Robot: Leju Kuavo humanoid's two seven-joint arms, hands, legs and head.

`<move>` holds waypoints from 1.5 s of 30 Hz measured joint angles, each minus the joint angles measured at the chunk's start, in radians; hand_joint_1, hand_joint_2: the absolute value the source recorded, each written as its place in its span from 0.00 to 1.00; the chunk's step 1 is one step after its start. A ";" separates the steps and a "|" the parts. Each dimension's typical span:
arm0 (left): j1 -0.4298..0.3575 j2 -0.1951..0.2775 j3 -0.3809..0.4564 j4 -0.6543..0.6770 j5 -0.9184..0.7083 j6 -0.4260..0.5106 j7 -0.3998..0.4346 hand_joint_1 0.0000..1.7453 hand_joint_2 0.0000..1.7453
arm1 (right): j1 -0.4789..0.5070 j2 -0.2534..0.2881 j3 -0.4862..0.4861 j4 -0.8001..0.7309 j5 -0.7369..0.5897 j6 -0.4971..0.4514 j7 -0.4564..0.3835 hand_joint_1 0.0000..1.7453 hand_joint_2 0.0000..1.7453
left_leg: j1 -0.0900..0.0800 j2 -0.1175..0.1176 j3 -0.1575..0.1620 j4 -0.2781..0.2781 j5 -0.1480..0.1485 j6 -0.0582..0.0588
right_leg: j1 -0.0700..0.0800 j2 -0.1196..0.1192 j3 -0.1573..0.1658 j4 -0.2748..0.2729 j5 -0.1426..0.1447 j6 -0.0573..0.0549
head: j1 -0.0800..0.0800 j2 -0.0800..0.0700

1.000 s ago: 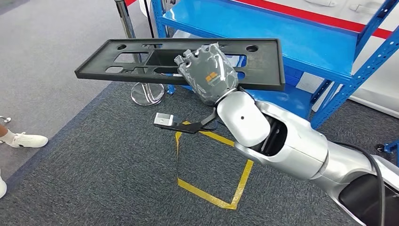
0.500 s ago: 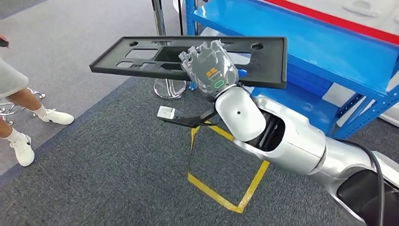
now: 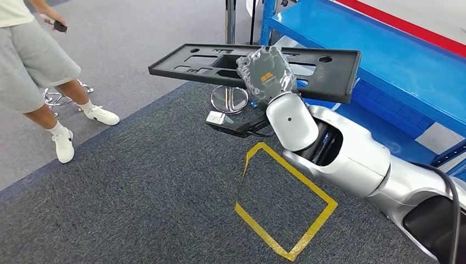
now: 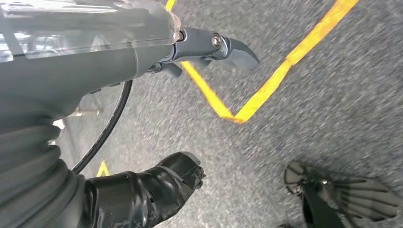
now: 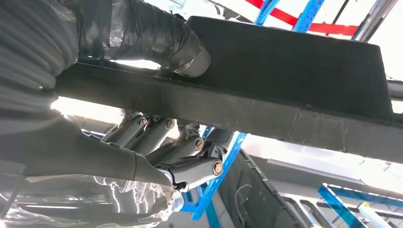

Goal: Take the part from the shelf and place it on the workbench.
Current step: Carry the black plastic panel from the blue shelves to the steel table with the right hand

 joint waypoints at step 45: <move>0.000 0.002 0.000 0.002 0.015 0.003 0.004 0.00 1.00 | -0.303 -0.015 0.001 -0.040 -0.135 0.117 0.085 1.00 1.00 | -0.005 0.160 0.002 0.001 0.000 -0.031 | 0.009 -0.156 0.020 -0.032 0.006 -0.020 | -0.012 0.000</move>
